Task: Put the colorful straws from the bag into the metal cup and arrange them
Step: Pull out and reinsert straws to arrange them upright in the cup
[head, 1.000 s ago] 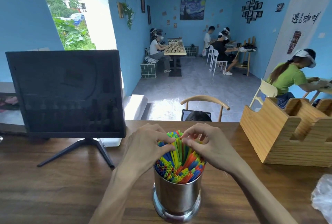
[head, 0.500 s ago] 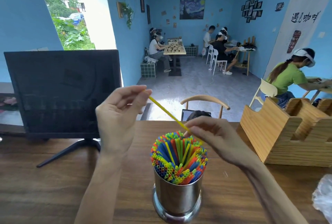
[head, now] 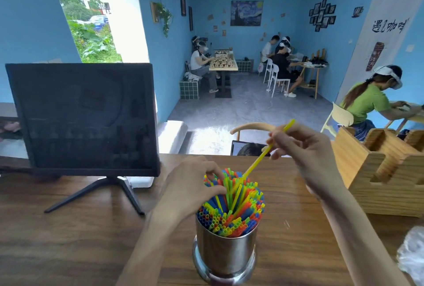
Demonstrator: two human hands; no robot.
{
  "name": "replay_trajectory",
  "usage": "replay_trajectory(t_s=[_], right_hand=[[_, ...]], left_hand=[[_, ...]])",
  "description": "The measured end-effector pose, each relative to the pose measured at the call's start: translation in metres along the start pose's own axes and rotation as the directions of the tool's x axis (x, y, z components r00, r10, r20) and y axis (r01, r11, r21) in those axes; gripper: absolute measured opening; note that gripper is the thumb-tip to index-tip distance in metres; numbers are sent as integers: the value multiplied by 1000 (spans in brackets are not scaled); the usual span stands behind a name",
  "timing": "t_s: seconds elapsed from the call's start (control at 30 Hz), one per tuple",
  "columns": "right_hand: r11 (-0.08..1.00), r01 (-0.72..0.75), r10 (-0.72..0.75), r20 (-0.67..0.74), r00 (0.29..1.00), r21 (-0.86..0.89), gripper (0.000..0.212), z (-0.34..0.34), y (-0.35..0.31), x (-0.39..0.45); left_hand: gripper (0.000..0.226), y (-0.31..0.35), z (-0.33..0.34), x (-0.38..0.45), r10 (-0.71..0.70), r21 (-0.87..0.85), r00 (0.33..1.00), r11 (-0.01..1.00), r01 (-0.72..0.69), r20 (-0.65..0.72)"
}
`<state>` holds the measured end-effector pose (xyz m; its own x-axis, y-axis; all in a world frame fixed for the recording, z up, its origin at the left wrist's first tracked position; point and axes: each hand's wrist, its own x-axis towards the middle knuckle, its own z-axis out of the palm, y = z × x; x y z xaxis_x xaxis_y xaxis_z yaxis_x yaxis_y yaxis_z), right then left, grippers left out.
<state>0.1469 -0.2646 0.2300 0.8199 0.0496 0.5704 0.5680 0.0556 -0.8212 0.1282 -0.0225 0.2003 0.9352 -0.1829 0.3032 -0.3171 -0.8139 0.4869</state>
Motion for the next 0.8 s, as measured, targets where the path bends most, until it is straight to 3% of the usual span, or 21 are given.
replay_trajectory(t_s=[0.07,0.2,0.37,0.57,0.63,0.7,0.8], right_hand=[[993,17,-10,59,998,-113,14,5,7,-6],[957,-15,51,115,992,-290,47,22,24,-22],[855,131,-5,245,969,-501,15,30,34,-36],[879,45,86,249,965,-475,34,29,37,-43],[904,3,104,226,968,-428,31,29,36,-42],[910,-42,132,194,972,-412,24,28,35,-38],[925,-68,176,263,949,-373,26,31,31,-35]], left_hand=[[15,-1,2,0,-9,25,1000,1000,10,-27],[12,0,7,0,-19,27,993,999,22,-118],[14,-3,11,-2,-53,2,982,999,55,-181],[12,-2,10,-2,-19,6,982,1000,21,-190],[6,0,5,-3,4,-83,971,996,-25,-241],[7,4,-4,-3,-26,-284,955,957,-61,-295],[15,15,-20,-2,-65,-564,910,802,-196,-408]])
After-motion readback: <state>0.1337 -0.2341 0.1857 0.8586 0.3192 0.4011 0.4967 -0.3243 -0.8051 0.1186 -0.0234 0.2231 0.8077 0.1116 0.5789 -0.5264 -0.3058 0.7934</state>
